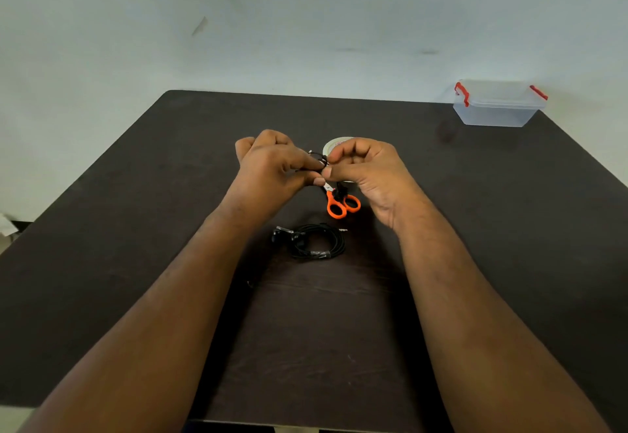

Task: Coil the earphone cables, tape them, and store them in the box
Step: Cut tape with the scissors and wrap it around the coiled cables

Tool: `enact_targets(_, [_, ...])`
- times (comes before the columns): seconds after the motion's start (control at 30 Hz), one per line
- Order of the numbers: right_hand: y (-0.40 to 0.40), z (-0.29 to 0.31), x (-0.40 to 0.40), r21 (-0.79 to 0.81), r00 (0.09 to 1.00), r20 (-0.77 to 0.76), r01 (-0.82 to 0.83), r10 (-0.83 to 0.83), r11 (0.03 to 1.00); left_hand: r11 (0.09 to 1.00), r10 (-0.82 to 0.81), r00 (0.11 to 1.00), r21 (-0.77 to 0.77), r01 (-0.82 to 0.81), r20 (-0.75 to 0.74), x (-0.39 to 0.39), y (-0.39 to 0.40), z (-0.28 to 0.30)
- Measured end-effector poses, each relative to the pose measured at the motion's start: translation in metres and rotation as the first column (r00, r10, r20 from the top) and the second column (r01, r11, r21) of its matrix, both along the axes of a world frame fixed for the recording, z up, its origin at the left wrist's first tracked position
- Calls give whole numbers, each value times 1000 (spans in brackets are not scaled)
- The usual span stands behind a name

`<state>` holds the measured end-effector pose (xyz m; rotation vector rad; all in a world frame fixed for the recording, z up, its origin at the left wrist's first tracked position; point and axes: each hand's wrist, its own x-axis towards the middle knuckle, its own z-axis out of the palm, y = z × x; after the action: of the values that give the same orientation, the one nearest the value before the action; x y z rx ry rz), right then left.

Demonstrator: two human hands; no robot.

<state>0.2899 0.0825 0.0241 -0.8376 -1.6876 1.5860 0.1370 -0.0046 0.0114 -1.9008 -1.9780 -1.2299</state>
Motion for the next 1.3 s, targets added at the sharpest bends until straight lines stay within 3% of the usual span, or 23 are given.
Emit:
enact_targets(0.17, [-1, 2, 0, 100, 997, 83, -1, -7, 995, 1000, 10, 999, -13, -11, -31, -1, 1, 0])
enact_targets(0.4, [-4, 3, -2, 277, 995, 89, 20, -47, 961, 994, 54, 997, 97, -48, -57, 7, 3, -4])
enact_targets(0.5, [-5, 9, 8, 287, 999, 31, 32, -42, 957, 983, 33, 999, 181, -40, 41, 13, 4, -6])
enact_targets(0.57, [-5, 11, 19, 317, 998, 29, 47, -60, 947, 975, -89, 988, 215, 60, 125, 19, 5, -7])
enact_targets(0.73, [-14, 10, 56, 392, 970, 229, -11, -86, 920, 981, -190, 971, 65, 182, 148, 39, 3, -8])
enact_targets(0.87, [-15, 11, 85, 409, 935, 349, -96, -59, 907, 954, -286, 898, 10, 300, 335, 55, -6, 2])
enact_targets(0.97, [-20, 2, 95, 473, 868, 492, -201, -68, 858, 946, -244, 857, -80, 313, 454, 70, -10, 6])
enact_targets(1.1, [-32, -17, 100, 510, 880, 475, -248, -30, 824, 936, -168, 952, -263, 236, 254, 76, -7, 0])
enact_targets(1.23, [-20, -21, 109, 441, 966, 252, -69, -49, 895, 946, -38, 994, -323, 4, -99, 81, 6, 13])
enact_targets(1.3, [0, -20, 112, 468, 971, 214, -10, -102, 883, 939, -70, 993, -343, 34, -94, 84, 21, 22])
